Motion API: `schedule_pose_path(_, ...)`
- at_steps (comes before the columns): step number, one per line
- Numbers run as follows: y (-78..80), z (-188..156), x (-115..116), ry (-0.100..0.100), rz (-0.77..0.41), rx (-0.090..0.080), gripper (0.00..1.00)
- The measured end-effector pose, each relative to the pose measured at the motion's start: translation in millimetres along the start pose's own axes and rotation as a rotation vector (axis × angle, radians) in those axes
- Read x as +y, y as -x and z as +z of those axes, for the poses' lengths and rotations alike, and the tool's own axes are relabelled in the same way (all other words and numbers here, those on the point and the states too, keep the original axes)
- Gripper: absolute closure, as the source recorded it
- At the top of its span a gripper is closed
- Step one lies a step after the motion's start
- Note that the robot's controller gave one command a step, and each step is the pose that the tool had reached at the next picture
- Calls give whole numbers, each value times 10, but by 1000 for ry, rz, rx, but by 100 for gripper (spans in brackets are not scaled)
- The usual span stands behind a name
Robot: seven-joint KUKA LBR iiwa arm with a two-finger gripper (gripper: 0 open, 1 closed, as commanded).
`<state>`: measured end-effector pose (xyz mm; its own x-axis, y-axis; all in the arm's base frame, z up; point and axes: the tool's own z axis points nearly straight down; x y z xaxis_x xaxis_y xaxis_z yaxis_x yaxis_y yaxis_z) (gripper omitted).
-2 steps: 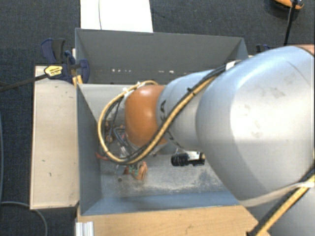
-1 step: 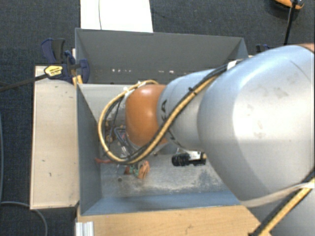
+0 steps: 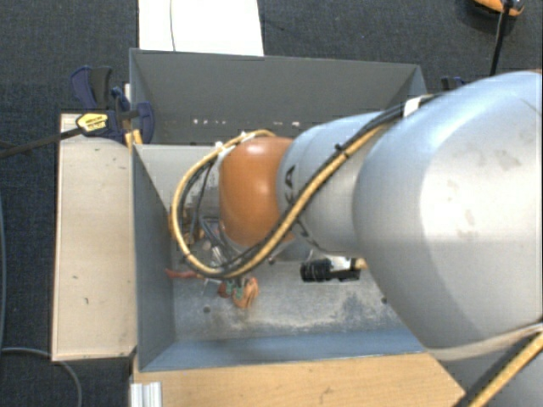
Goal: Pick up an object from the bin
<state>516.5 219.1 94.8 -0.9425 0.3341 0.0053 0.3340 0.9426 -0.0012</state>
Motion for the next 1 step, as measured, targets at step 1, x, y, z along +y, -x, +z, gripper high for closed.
schedule_pose_path(1, 14, -183, 12, 4, -1, -4, 100)
